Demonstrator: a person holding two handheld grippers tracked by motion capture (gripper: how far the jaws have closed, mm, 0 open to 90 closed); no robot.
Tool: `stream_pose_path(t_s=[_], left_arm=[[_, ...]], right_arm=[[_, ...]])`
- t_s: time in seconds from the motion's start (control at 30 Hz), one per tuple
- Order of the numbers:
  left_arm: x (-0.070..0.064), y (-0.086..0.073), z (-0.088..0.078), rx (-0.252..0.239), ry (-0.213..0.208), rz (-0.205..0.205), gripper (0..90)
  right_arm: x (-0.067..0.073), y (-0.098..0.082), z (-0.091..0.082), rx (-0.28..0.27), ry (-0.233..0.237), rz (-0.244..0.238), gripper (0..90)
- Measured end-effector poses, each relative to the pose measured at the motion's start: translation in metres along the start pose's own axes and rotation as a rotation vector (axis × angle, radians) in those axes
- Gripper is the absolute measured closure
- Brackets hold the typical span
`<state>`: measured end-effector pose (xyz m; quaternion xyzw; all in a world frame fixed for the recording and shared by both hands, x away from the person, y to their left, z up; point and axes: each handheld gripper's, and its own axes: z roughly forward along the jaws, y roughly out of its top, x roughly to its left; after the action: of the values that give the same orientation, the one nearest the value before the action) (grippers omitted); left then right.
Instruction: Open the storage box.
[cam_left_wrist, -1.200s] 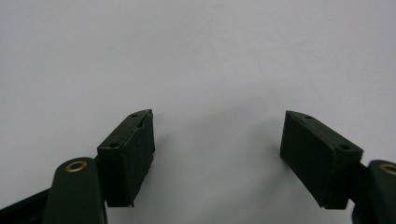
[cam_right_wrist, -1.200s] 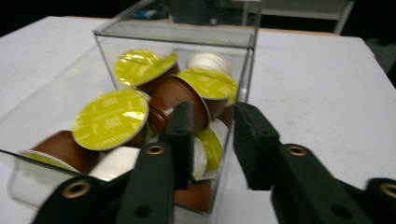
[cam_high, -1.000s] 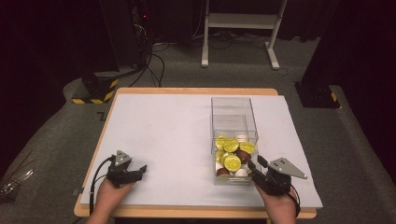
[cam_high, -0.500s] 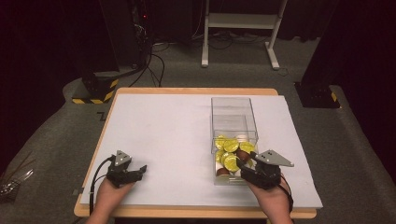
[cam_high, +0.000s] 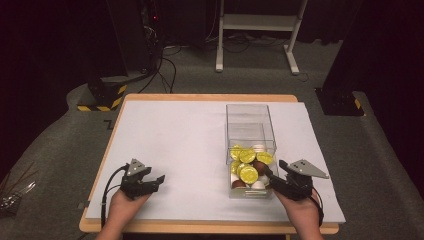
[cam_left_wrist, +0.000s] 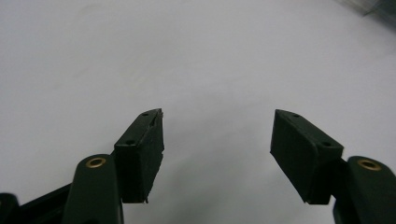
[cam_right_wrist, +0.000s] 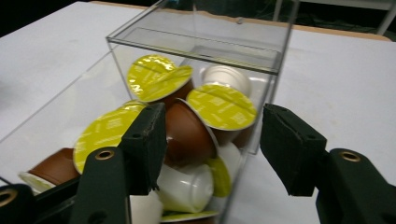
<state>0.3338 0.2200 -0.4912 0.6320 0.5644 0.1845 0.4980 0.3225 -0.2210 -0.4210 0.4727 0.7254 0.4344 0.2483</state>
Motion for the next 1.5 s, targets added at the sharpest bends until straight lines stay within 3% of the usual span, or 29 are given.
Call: stream_pose_path(t_s=[0.23, 0.5, 0.97, 1.13, 1.5], left_arm=[[-0.030, 0.015, 0.002, -0.015, -0.100, -0.024, 35.3], [-0.072, 0.028, 0.004, -0.034, -0.198, 0.001, 31.6], [-0.128, 0.044, 0.017, -0.072, -0.282, 0.038, 27.2], [-0.141, 0.047, 0.021, -0.068, -0.296, 0.067, 26.8], [-0.165, 0.055, 0.029, -0.059, -0.346, 0.086, 27.7]], right_arm=[[-0.020, -0.006, -0.008, -0.035, -0.045, 0.022, 43.2], [-0.034, -0.019, -0.011, -0.048, -0.092, 0.040, 44.5], [-0.050, -0.043, -0.003, -0.032, -0.136, 0.058, 46.9], [-0.051, -0.049, -0.001, -0.038, -0.151, 0.018, 50.6], [-0.056, -0.059, 0.004, -0.020, -0.154, 0.033, 53.1]])
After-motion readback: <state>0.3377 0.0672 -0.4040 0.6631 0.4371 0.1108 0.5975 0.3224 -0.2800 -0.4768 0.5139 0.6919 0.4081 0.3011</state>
